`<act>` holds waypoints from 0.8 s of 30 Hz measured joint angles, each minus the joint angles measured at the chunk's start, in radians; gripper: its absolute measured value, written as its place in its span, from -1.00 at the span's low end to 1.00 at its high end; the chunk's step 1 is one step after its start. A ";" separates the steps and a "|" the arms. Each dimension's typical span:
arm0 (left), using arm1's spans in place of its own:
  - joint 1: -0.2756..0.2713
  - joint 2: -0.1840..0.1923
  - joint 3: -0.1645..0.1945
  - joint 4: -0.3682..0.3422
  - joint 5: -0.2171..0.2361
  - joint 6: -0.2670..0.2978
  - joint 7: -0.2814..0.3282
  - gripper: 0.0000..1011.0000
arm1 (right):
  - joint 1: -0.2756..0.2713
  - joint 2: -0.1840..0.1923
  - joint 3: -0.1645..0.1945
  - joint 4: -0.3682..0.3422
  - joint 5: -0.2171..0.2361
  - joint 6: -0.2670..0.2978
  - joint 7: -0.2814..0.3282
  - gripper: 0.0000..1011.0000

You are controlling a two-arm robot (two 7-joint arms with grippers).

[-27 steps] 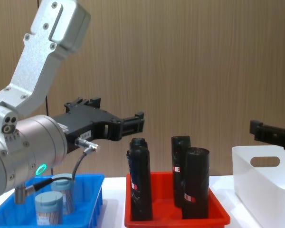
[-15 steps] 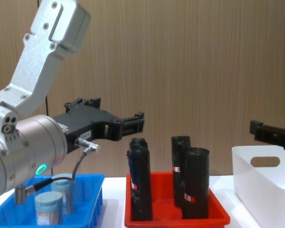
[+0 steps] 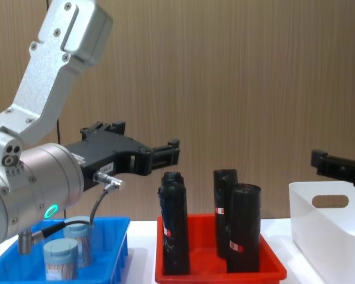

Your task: Pick the cotton swabs from the blue box and place them into the white box.

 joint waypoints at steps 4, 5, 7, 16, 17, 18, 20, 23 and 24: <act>0.000 0.000 0.000 0.000 0.000 0.000 0.000 0.99 | 0.000 0.000 0.000 0.000 0.000 0.000 0.000 0.98; 0.000 0.000 0.000 0.000 0.000 0.000 0.000 0.99 | 0.000 0.000 0.000 0.000 0.000 0.000 0.000 0.98; 0.000 0.000 0.000 0.000 0.000 0.000 0.000 0.99 | 0.000 0.000 0.000 0.000 0.000 0.000 0.000 0.98; 0.000 -0.001 -0.001 0.001 0.000 0.001 0.000 0.99 | 0.000 0.000 0.000 0.000 0.000 0.000 0.000 0.98; 0.000 -0.001 -0.001 0.001 0.000 0.001 0.000 0.99 | 0.000 0.000 0.000 0.000 0.000 0.000 0.000 0.98; 0.000 -0.001 -0.002 0.002 -0.001 0.002 0.000 0.99 | 0.000 0.000 0.000 0.000 0.000 0.000 0.000 0.98; 0.000 -0.001 -0.003 0.003 -0.006 0.004 0.000 0.99 | 0.000 0.000 0.000 0.000 0.000 0.000 0.000 0.98; 0.000 -0.002 -0.005 0.005 -0.013 0.007 0.000 0.99 | 0.000 0.000 0.000 0.000 0.000 0.000 0.000 0.98; 0.000 -0.002 -0.007 0.006 -0.019 0.010 -0.001 0.99 | 0.000 0.000 0.000 0.000 0.000 0.000 0.000 0.98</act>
